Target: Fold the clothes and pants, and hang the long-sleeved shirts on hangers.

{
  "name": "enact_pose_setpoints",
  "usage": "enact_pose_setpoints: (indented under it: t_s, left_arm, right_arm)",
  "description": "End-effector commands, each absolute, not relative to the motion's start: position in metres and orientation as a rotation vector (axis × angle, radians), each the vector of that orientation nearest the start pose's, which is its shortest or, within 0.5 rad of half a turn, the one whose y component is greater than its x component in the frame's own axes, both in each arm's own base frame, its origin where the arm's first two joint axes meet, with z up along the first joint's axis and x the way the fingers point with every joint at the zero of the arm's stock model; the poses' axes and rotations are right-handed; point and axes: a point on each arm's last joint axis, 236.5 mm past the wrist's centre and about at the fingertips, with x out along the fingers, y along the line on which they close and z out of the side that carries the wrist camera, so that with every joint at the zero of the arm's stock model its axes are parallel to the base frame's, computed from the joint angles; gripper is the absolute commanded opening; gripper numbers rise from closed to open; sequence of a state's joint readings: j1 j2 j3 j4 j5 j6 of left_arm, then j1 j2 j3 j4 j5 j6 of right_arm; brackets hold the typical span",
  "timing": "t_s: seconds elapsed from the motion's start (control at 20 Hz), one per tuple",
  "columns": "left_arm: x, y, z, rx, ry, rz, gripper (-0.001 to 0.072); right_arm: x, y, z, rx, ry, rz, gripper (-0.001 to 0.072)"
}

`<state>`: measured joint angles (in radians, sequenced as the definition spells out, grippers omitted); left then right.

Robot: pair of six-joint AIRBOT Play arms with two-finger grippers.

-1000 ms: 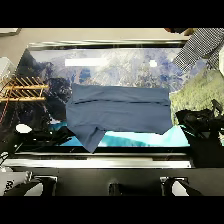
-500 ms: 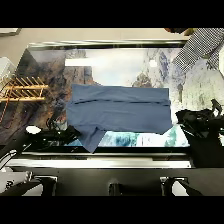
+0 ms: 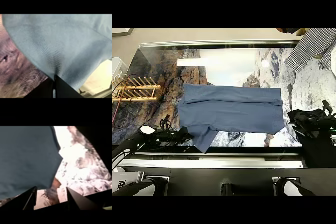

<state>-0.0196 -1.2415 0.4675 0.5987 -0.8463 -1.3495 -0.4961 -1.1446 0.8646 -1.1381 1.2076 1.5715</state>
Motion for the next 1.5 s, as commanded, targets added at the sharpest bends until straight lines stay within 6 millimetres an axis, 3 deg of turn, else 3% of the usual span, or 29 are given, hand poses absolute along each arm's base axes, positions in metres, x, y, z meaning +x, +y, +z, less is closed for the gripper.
enact_pose_setpoints:
  t_s: [0.0, 0.1, 0.25, 0.55, 0.65, 0.75, 0.85, 1.0, 1.1, 1.3, 1.45]
  left_arm:
    - [0.264, -0.153, -0.111, -0.89, 1.447, -0.222, 0.002]
    - [0.264, -0.153, -0.111, -0.89, 1.447, -0.222, 0.002]
    - [0.264, -0.153, -0.112, -0.889, 1.444, -0.219, 0.0019]
    - [0.264, -0.153, -0.112, -0.89, 1.445, -0.219, 0.0019]
    - [0.264, -0.153, -0.112, -0.891, 1.444, -0.218, 0.0019]
    - [0.265, -0.154, -0.11, -0.905, 1.442, -0.218, 0.002]
    - [0.268, -0.156, -0.108, -0.924, 1.434, -0.219, 0.0019]
    - [0.273, -0.157, -0.103, -0.921, 1.424, -0.232, 0.0019]
    - [0.275, -0.159, -0.094, -0.926, 1.423, -0.259, 0.0019]
    - [0.266, -0.148, -0.058, -0.976, 1.426, -0.322, 0.0018]
    - [0.238, -0.123, -0.033, -0.927, 1.457, -0.311, 0.0017]
  right_arm:
    - [0.296, -0.056, -0.049, 0.79, 1.398, -0.184, 0.0439]
    - [0.299, -0.042, -0.062, 0.855, 1.434, -0.129, 0.047]
    - [0.31, -0.018, -0.075, 0.989, 1.425, -0.055, 0.0437]
    - [0.3, -0.011, -0.096, 1.043, 1.424, -0.094, 0.0392]
    - [0.294, -0.01, -0.106, 1.051, 1.427, -0.115, 0.0332]
    - [0.299, -0.015, -0.111, 1.037, 1.393, -0.132, 0.019]
    - [0.312, -0.016, -0.107, 1.05, 1.331, -0.116, 0.0153]
    - [0.327, -0.018, -0.102, 1.102, 1.262, -0.128, 0.0031]
    - [0.327, -0.016, -0.095, 1.098, 1.259, -0.112, 0.003]
    - [0.307, -0.004, -0.059, 1.045, 1.285, -0.054, 0.0029]
    - [0.271, 0.014, -0.02, 0.97, 1.343, 0.012, 0.0029]
